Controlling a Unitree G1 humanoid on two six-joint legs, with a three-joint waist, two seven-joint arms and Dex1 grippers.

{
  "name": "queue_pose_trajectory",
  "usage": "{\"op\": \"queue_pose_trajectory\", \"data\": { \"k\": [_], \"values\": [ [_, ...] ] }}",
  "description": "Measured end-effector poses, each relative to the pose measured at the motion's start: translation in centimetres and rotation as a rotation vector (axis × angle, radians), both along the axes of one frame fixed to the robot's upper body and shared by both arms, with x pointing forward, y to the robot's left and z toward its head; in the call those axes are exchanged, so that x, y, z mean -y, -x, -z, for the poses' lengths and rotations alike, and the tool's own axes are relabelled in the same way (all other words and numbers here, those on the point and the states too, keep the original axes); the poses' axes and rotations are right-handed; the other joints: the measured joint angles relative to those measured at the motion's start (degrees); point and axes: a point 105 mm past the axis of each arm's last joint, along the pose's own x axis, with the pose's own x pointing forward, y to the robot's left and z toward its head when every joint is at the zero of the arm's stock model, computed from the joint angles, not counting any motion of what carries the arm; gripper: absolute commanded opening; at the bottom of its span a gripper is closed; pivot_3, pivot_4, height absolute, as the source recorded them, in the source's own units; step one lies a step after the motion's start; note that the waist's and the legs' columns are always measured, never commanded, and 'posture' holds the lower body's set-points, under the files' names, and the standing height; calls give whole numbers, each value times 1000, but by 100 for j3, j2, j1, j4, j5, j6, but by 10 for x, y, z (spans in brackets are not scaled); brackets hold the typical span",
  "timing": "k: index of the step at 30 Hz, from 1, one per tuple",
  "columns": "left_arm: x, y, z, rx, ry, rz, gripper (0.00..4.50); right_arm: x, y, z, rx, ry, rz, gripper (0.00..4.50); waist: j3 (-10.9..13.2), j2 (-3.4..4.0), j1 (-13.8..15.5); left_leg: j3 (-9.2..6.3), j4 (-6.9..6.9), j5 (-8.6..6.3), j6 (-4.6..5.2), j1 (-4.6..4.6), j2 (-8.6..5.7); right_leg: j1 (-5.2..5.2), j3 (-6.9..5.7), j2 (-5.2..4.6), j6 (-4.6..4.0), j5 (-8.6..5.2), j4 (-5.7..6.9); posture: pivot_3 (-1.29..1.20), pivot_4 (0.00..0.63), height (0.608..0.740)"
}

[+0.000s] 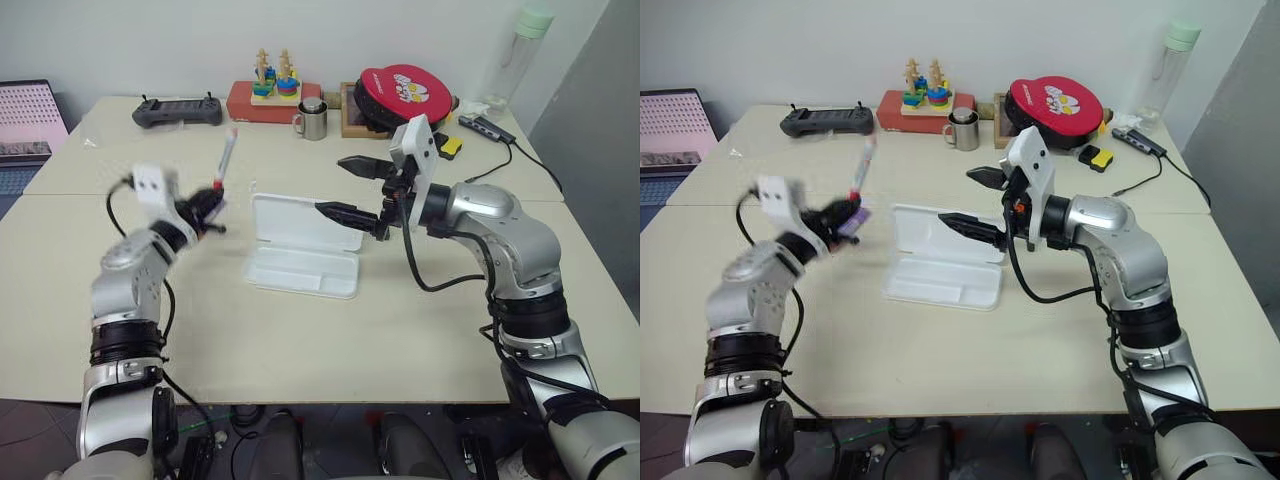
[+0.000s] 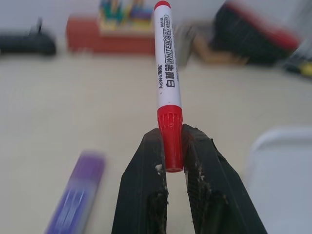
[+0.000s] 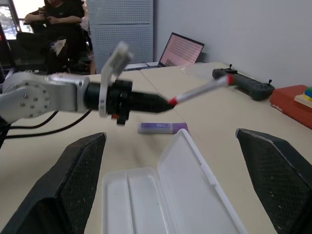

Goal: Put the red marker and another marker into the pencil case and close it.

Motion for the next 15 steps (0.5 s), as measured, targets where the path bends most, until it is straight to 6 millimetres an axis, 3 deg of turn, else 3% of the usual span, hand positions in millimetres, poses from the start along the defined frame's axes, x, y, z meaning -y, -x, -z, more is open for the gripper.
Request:
{"op": "queue_pose_trajectory", "data": {
  "k": [3, 5, 8, 11, 15],
  "values": [
    [20, 23, -37, 124, -27, 177, 215, 9, 6, 0, -1, 12, -16, 4500, 0, 1, -29, 1, -2, 0, 0, 2, 0, 1, 1, 0, 0, 0, 0, 0, 150, 740],
    [36, 35, -37, 121, -162, 299, 215, 22, 7, 2, 0, 38, 1, 4500, 0, 1, -43, 2, -2, 0, 1, 3, -1, 0, 1, 0, 0, -1, 0, 0, 150, 740],
    [63, 52, 1, 20, -532, 511, 215, 49, 9, 10, -21, 97, 43, 4500, 3, 5, -30, 5, -3, -1, 1, 5, -3, 1, 3, -2, -2, -3, -7, 0, 150, 740],
    [78, 60, 29, -55, -683, 673, 215, 57, 12, 14, -30, 111, 52, 4500, 3, 5, -37, 5, -1, 0, 2, 5, 0, -4, 4, 1, 7, -9, -4, 0, 150, 740],
    [75, 50, 44, -68, -913, 720, 215, 61, 14, 17, -29, 122, 74, 4500, 3, 5, -53, 6, 0, 1, 3, 4, 0, -7, 6, 2, 19, -16, -1, 0, 150, 740]
  ]
}}
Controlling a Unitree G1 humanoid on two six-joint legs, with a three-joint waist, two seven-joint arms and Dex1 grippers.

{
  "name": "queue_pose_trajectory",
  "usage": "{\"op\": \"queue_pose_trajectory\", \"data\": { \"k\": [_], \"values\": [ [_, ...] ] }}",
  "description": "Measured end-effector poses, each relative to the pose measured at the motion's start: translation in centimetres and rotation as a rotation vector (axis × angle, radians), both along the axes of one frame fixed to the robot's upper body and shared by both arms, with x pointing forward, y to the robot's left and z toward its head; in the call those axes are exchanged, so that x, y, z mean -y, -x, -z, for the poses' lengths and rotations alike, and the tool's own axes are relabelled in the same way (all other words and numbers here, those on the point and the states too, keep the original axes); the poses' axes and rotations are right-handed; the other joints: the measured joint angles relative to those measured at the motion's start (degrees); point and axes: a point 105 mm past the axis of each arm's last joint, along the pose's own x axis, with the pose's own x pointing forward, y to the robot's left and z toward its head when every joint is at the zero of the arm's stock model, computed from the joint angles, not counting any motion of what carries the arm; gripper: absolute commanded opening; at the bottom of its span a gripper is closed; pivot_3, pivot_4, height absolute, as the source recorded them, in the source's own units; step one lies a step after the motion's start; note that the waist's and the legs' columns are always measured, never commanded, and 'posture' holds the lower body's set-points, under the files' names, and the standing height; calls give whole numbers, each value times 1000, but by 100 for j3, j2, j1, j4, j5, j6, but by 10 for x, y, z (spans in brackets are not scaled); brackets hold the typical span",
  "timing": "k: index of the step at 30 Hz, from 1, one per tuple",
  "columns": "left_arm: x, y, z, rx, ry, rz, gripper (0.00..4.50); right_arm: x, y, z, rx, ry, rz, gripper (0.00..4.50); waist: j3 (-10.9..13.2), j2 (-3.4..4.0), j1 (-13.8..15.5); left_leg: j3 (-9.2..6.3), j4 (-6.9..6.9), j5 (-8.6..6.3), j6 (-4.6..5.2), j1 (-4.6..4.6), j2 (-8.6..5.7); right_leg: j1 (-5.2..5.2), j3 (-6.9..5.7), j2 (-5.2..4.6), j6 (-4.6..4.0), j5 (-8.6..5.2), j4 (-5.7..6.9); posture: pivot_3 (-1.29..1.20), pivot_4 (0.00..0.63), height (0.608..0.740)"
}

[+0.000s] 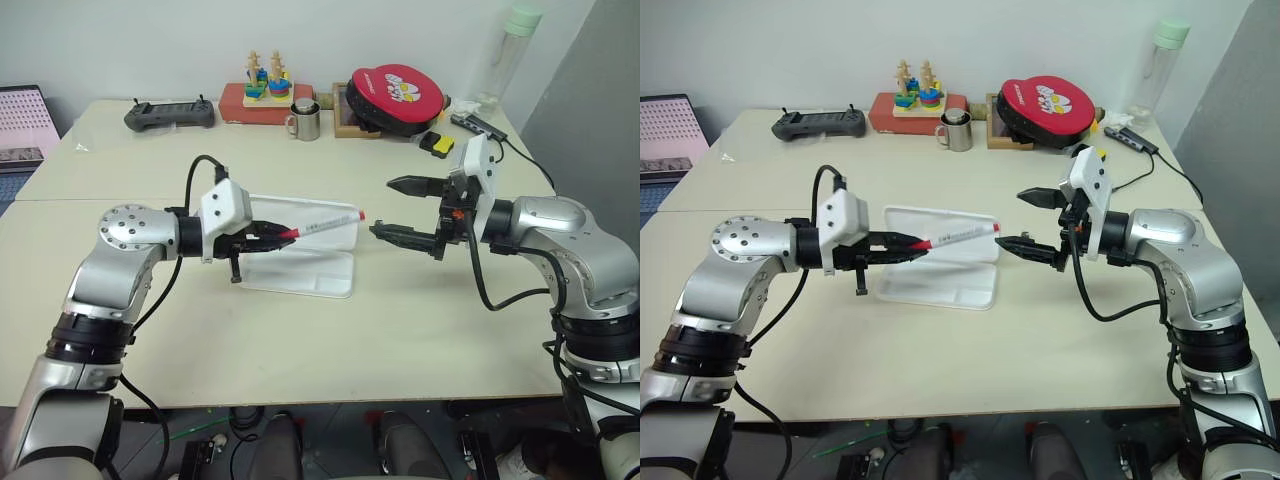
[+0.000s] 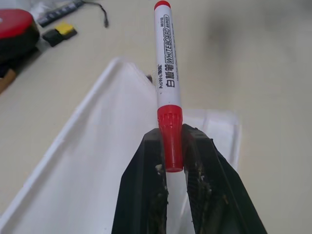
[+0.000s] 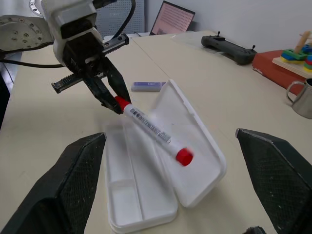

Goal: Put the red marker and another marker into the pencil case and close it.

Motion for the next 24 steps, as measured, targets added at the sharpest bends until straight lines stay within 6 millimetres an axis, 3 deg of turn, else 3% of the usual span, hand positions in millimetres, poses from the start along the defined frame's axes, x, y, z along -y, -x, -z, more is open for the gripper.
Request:
{"op": "queue_pose_trajectory", "data": {
  "k": [4, 8, 20, 22, 24],
  "values": [
    [4, -11, 12, 5, -104, 84, 215, -2, 4, 3, 8, 2, 17, 4500, 0, 0, 15, 1, 0, -1, 0, -12, -1, -4, 1, 0, -3, -2, -4, 0, 150, 740],
    [-7, -22, 26, -24, -196, 88, 215, -2, 9, 7, 4, 8, 31, 4500, 0, 0, 3, -1, -3, -1, 2, -21, 0, -15, -2, 1, -6, -2, 1, 0, 150, 740],
    [-15, -23, 42, -90, -253, 116, 215, -4, 15, 13, -18, -1, 53, 4500, 0, 0, 4, -3, 3, -1, 2, -25, 0, -15, -4, 1, -20, 7, 3, 0, 150, 740],
    [-16, -23, 44, -92, -268, 109, 922, -4, 15, 13, -18, -1, 56, 4500, 0, 0, 4, -3, 3, -1, 2, -25, 0, -15, -4, 1, -20, 7, 5, 0, 150, 740],
    [-17, -24, 44, -101, -261, 98, 1250, -4, 15, 13, -20, 0, 55, 4500, 0, 0, 4, -3, 3, -1, 2, -25, 0, -15, -4, 1, -20, 7, 5, 0, 150, 740]
  ]
}}
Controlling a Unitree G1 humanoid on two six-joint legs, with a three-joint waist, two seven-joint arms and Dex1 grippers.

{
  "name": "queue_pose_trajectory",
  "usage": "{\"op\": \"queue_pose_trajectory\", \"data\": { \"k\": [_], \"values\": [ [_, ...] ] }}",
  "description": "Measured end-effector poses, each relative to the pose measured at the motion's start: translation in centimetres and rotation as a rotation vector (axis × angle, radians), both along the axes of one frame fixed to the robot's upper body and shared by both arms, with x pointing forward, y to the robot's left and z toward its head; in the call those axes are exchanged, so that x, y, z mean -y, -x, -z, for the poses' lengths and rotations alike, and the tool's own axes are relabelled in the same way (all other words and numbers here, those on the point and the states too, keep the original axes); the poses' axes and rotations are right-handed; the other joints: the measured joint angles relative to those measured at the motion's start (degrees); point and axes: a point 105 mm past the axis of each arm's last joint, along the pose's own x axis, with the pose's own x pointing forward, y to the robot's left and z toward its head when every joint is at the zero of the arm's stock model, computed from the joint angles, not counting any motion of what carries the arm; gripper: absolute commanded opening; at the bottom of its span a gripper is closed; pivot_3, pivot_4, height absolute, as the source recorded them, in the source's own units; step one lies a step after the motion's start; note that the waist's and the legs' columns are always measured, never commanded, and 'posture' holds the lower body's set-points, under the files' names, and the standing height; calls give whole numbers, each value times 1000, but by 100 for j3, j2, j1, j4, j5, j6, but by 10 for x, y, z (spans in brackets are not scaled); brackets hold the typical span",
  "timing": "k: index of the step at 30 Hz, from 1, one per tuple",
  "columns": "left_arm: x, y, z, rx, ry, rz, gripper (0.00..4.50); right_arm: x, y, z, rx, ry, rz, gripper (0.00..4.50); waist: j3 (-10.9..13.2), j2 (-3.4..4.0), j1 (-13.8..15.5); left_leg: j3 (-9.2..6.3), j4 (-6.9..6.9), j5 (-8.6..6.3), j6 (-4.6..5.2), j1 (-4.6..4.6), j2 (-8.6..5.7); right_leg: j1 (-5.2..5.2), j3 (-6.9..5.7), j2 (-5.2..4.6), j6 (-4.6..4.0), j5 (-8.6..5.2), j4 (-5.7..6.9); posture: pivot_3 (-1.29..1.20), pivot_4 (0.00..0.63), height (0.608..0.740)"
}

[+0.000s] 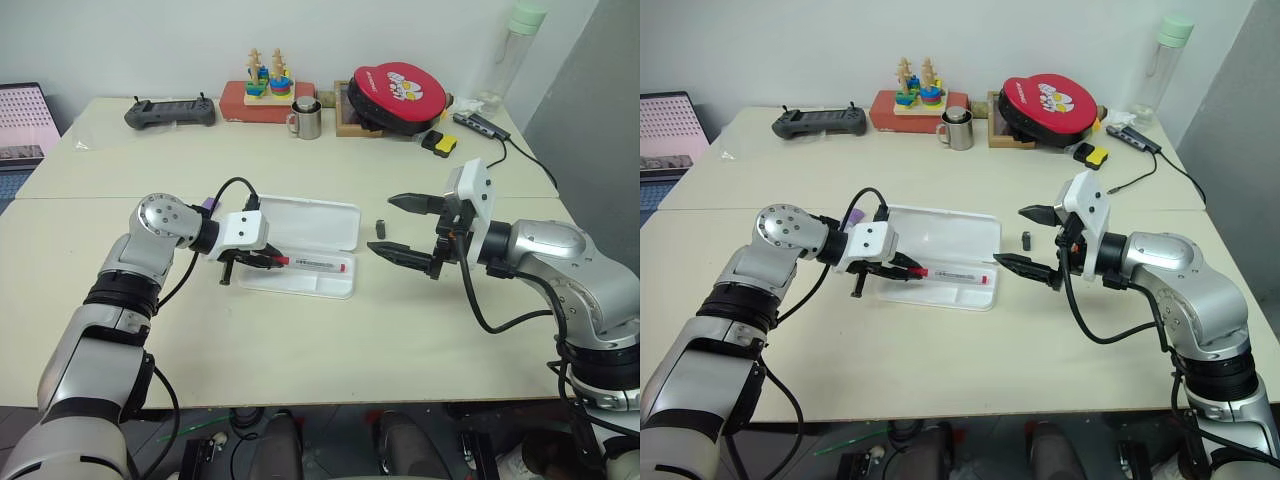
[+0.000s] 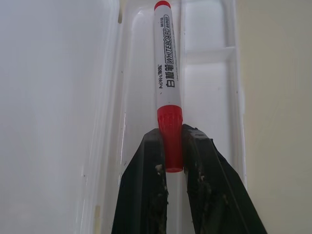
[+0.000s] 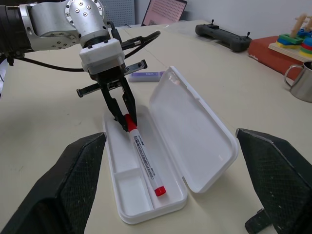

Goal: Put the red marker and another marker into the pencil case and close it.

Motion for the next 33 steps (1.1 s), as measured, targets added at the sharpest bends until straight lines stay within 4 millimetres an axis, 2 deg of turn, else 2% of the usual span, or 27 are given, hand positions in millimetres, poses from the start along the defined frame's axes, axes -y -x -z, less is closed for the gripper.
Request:
{"op": "queue_pose_trajectory", "data": {
  "k": [6, 11, 13, 15, 16, 17, 18, 21, 27, 28, 31, 33],
  "values": [
    [7, 2, -13, 18, 70, 1, 2351, -1, -1, 0, -3, 1, -5, 4500, 0, 0, -2, -1, 0, 0, 0, 0, 0, 0, 0, 0, -3, 1, 0, 0, 150, 740],
    [3, 6, -15, 15, 132, -58, 3366, -4, -2, 1, -11, 2, -22, 4500, 0, 0, -8, -1, 1, 0, 0, 2, 1, 1, 0, 0, -2, 1, 4, 0, 150, 740],
    [9, 9, -33, 1, 312, -108, 3788, -7, -2, -3, -2, -5, -39, 4500, 1, 0, -9, -2, 3, 0, 0, 1, 1, 1, 0, 0, -3, 2, 5, 0, 150, 740],
    [14, 11, -52, 9, 413, -120, 4130, -10, -2, -7, 9, -12, -50, 4500, 1, 0, -7, -6, 3, 0, 0, 2, 2, 4, -4, 0, -2, 1, 5, 0, 150, 740],
    [13, 12, -70, 31, 518, -159, 4275, -13, -1, -10, 16, -25, -62, 4500, 1, 0, -6, -6, 4, 0, 0, 3, 2, 6, -3, 0, -2, 1, 6, 0, 150, 740],
    [10, 11, -78, 39, 576, -193, 4485, -15, -1, -12, 16, -35, -70, 4500, 1, 0, -7, -7, 4, 0, 0, 6, 1, 8, -3, 0, -1, 1, 6, 0, 150, 740],
    [5, 10, -88, 48, 665, -256, 4485, -19, -1, -15, 17, -52, -84, 4500, 1, 0, -7, -6, 5, 0, 0, 9, 1, 12, -3, 0, 0, 1, 6, 0, 150, 740],
    [-12, 3, -95, 67, 823, -419, 4485, -25, -1, -20, 21, -75, -100, 4500, 1, 0, -13, -5, 6, 0, 0, 20, 1, 18, 0, 0, 1, 2, 7, 0, 150, 740],
    [-91, -10, -79, 170, 1026, -891, 4485, -47, -7, -34, 64, -129, -114, 4500, 1, 0, -35, -9, 5, 1, 0, 28, 4, 21, -2, 5, -2, 4, 12, 0, 150, 740],
    [-98, -11, -75, 177, 1030, -934, 4485, -49, -8, -34, 62, -127, -116, 4500, 1, 0, -16, -8, 6, 1, 0, 27, 4, 21, -2, 4, 0, 6, 8, 0, 150, 740],
    [-119, -16, -49, 195, 963, -1086, 4485, -59, -9, -31, 44, -134, -139, 4500, 0, -1, 46, -8, 6, 1, -1, 27, 2, 25, -3, 3, -1, 7, 5, 0, 150, 740],
    [-136, -21, -20, 153, 900, -1223, 4485, -70, -8, -28, 39, -125, -161, 4500, 0, -1, 55, -8, 5, 1, -1, 27, 2, 23, -4, 4, -1, 7, 6, 0, 150, 740]
  ]
}}
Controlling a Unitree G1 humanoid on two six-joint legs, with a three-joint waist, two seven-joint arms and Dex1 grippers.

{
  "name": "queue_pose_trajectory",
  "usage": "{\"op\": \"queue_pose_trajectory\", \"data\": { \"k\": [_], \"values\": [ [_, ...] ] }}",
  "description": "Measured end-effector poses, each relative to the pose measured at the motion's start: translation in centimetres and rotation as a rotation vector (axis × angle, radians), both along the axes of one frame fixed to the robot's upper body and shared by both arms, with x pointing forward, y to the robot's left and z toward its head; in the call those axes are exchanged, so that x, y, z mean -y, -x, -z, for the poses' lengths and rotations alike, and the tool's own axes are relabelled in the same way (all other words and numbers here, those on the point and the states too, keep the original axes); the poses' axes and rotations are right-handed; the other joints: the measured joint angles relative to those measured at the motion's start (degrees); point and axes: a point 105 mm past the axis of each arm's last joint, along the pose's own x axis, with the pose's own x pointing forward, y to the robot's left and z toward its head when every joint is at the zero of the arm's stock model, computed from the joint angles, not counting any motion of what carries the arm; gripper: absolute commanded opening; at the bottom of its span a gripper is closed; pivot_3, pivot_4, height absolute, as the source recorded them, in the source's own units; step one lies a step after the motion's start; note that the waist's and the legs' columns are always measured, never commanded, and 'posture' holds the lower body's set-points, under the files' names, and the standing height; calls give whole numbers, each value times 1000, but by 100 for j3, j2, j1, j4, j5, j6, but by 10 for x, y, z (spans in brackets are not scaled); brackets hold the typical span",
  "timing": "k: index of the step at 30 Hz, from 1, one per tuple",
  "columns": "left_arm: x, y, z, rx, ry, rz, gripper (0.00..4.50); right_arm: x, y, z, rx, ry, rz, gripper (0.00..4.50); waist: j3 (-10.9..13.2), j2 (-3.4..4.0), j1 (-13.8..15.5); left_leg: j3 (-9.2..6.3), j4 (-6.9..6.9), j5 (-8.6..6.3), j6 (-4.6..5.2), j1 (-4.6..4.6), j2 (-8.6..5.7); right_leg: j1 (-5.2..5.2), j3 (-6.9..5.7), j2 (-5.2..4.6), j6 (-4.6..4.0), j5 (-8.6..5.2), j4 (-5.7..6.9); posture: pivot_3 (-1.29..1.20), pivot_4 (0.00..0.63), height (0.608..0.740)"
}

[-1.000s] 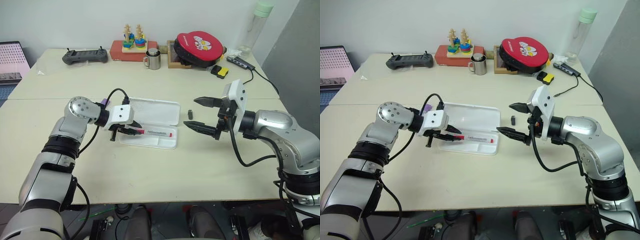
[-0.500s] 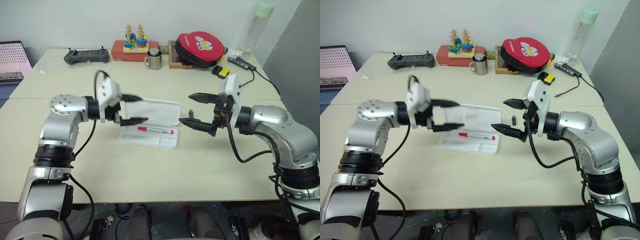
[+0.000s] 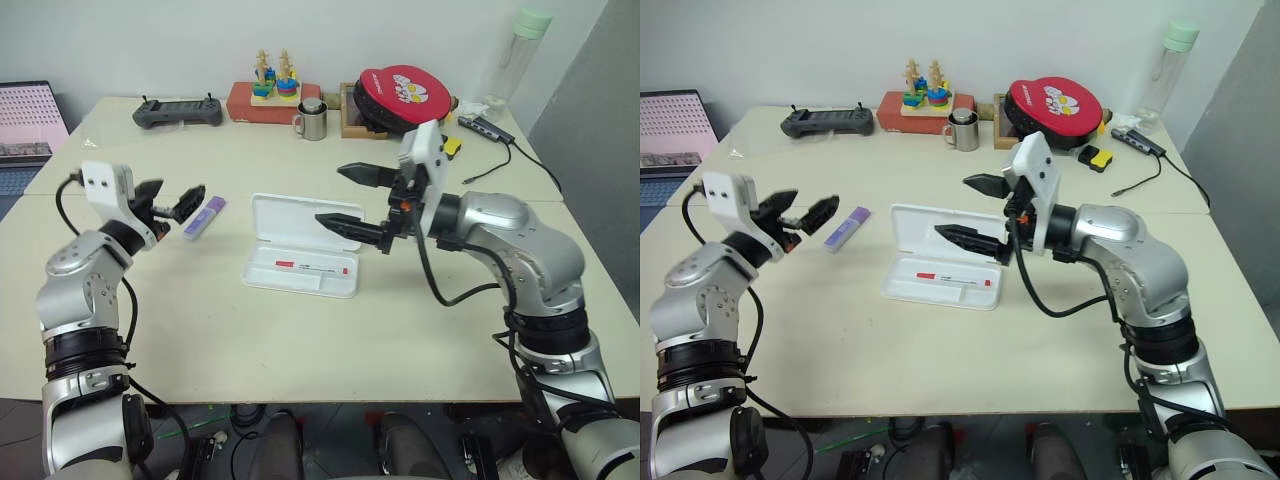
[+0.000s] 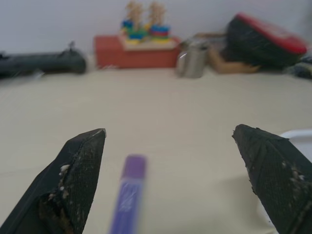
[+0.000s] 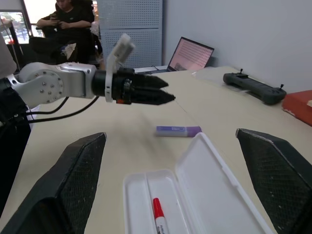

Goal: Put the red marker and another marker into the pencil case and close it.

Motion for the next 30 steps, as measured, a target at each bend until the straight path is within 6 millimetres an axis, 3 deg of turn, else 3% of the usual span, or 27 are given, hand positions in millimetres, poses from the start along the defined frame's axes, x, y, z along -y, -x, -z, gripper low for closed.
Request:
{"op": "queue_pose_trajectory", "data": {
  "k": [2, 4, 10, 13, 30],
  "values": [
    [-9, -2, 27, -98, 34, -53, 4485, -8, 1, 4, -1, 12, -14, 4500, -1, -2, 1, 0, 0, 0, 0, -2, 0, -2, 0, 0, 0, 0, 0, 0, 150, 740],
    [-11, -2, 38, -139, 41, -60, 4485, -9, 0, 4, 0, 14, -11, 4500, -1, -5, 13, 0, 0, 0, -1, -4, 0, -2, -1, 0, 0, 1, -1, 0, 150, 740],
    [9, -14, 56, -197, -1, 23, 4485, -19, 0, 0, 5, -9, -2, 4500, -1, -5, 43, 1, -3, 0, -1, -3, 0, -2, -2, 1, -1, 1, 0, 0, 150, 740],
    [10, -17, 56, -195, -2, 34, 4485, -19, -2, 1, 6, -7, 14, 4500, -2, -6, 42, -1, -4, 0, -1, -3, 1, -3, -4, 1, -1, 1, 1, 0, 150, 740],
    [6, -26, 55, -218, 8, -21, 1326, -14, -8, 1, 5, -7, 50, 4500, -2, -6, 50, 0, -3, 0, -1, -3, 0, -2, -3, 0, 0, 1, 1, 0, 150, 740]
  ]
}}
